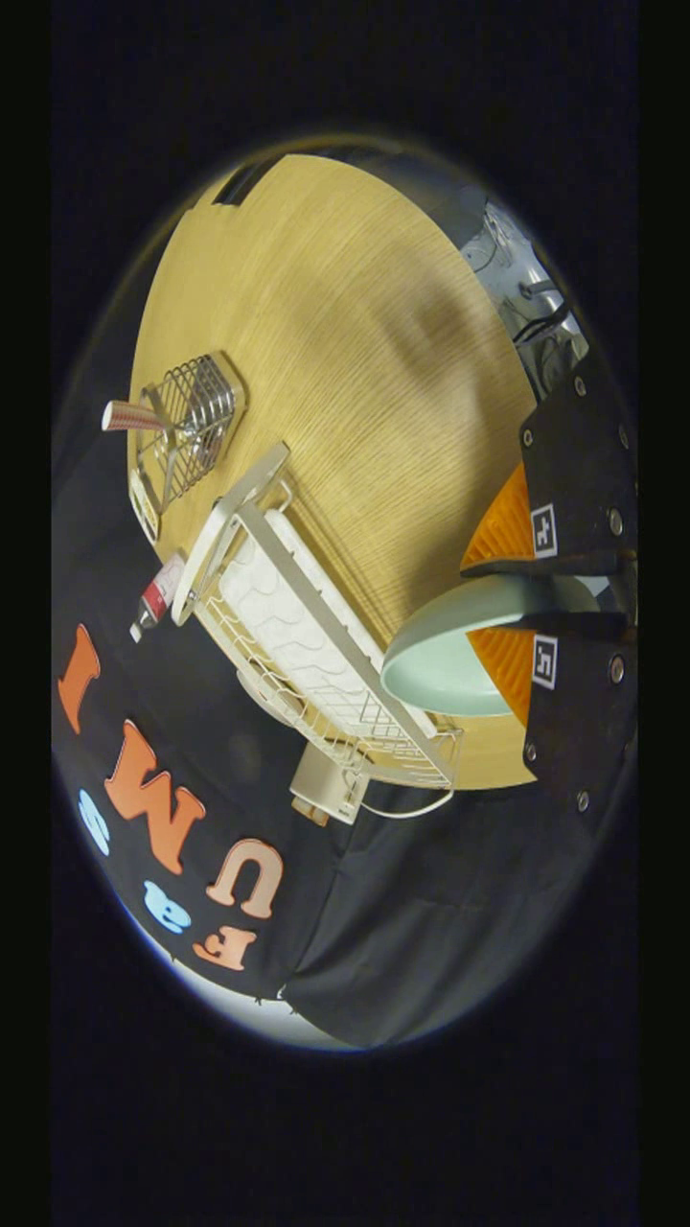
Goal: Take the plate from the dish rack, then take the spoon from the basket and place it into the plate.
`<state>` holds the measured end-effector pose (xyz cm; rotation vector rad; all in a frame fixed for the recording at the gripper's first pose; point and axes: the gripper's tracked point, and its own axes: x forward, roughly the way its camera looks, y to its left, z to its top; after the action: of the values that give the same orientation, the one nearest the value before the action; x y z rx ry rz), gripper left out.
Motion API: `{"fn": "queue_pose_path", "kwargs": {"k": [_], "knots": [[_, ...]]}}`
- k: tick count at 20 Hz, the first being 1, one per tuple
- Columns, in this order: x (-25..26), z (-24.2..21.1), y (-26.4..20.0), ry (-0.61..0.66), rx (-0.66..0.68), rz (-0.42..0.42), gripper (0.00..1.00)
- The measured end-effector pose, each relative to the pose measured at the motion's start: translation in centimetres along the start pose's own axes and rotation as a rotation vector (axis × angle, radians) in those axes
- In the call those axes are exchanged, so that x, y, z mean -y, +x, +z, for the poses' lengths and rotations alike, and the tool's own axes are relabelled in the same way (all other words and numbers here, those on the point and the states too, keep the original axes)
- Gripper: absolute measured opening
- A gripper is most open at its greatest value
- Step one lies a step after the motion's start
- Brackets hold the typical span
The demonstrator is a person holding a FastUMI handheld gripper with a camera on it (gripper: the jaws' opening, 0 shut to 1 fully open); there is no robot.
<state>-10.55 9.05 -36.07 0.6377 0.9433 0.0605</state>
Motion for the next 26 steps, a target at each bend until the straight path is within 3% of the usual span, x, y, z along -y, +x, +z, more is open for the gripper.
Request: {"fn": "queue_pose_path", "kwargs": {"k": [4,8,9,10,11,12,14,15,20,26], "knots": [[1.3,-0.2,0.6,0.027,-0.007,-0.032,0.16],[2.4,0.6,0.0,0.023,0.005,-0.071,0.24],[2.7,1.0,-0.3,0.003,0.006,-0.081,0.42],[3.1,1.4,-0.7,-0.014,0.012,-0.09,0.51],[3.5,2.1,-1.2,-0.034,0.023,-0.109,0.66],[4.2,3.0,-1.7,-0.059,0.046,-0.136,0.71],[5.3,5.5,-3.1,-0.094,0.107,-0.173,0.95],[5.8,7.0,-3.7,-0.111,0.142,-0.192,0.98],[8.5,14.4,-7.4,-0.224,0.32,-0.318,0.98],[9.1,20.6,-10.3,-0.328,0.444,-0.375,0.98]]}}
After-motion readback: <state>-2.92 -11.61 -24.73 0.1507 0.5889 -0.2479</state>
